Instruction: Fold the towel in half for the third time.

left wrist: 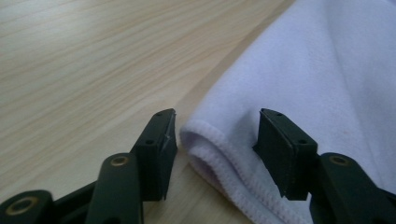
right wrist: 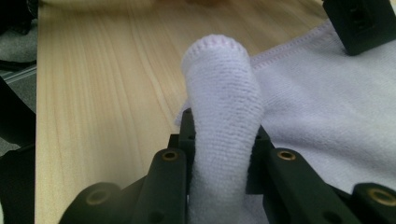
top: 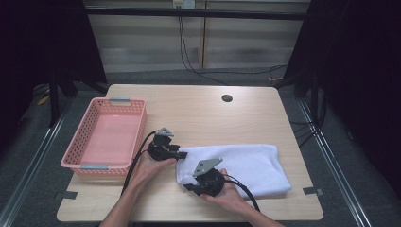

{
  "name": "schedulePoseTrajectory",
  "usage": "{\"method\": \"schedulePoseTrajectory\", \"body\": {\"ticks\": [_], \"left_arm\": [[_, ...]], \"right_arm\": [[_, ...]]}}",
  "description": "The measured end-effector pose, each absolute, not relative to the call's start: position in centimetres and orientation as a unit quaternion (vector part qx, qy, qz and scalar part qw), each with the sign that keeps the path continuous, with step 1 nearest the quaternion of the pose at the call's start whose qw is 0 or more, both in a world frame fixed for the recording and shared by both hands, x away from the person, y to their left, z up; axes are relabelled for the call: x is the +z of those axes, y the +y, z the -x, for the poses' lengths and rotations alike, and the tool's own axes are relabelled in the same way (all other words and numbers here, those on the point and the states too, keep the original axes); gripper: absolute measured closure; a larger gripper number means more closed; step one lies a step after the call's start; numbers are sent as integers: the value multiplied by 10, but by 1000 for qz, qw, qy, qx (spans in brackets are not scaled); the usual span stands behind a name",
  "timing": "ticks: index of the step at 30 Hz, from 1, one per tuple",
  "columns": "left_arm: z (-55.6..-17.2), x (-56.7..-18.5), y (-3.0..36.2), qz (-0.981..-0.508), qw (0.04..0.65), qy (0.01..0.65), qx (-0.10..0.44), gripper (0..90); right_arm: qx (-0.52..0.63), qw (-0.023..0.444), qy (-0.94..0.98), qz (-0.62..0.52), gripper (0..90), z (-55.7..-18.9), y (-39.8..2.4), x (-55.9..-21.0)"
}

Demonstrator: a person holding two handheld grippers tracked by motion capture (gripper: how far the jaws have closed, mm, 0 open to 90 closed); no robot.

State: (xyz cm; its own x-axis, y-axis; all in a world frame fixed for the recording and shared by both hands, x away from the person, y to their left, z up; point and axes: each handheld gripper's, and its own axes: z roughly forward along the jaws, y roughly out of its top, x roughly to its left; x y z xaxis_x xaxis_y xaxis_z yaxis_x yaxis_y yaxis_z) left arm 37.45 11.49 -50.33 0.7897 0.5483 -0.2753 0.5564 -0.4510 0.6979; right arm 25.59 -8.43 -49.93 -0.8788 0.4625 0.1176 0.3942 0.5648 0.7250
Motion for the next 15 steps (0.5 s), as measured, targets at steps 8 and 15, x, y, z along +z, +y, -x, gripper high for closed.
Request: {"method": "schedulePoseTrajectory", "body": {"ticks": [8, 15], "left_arm": [[-377, -511, 118, -828, 439, 341, -76, 757], [-377, -494, 124, -799, 481, 350, -89, 766]], "right_arm": [[400, 41, 881, -249, 763, -255, -84, -497], [425, 28, 865, -264, 771, -256, -92, -483]]}}
